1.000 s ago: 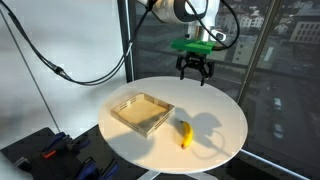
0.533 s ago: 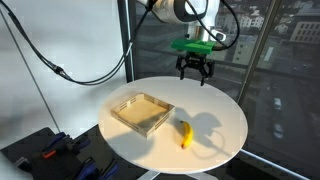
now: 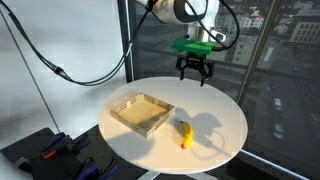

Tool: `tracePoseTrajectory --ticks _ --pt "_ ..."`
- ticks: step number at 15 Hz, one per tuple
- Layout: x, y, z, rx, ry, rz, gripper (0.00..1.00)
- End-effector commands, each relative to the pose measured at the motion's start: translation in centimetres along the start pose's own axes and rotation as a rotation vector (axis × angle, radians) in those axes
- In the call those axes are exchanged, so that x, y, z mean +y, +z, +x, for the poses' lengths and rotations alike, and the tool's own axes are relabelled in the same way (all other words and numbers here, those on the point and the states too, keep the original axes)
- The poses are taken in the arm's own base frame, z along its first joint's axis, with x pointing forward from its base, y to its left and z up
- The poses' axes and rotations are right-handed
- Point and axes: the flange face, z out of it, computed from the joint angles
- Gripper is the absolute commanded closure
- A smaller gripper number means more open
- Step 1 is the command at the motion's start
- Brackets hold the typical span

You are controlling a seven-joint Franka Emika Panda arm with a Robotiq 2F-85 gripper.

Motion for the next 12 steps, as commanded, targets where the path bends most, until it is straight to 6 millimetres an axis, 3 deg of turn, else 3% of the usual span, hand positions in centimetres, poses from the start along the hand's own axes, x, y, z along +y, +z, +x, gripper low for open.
tracePoseTrajectory --ticks 1,12 --pt "0.1 -0.1 0.1 -0.002 0.000 0.000 0.00" --pt "0.7 -0.6 2.1 0.035 -0.015 0.001 0.00"
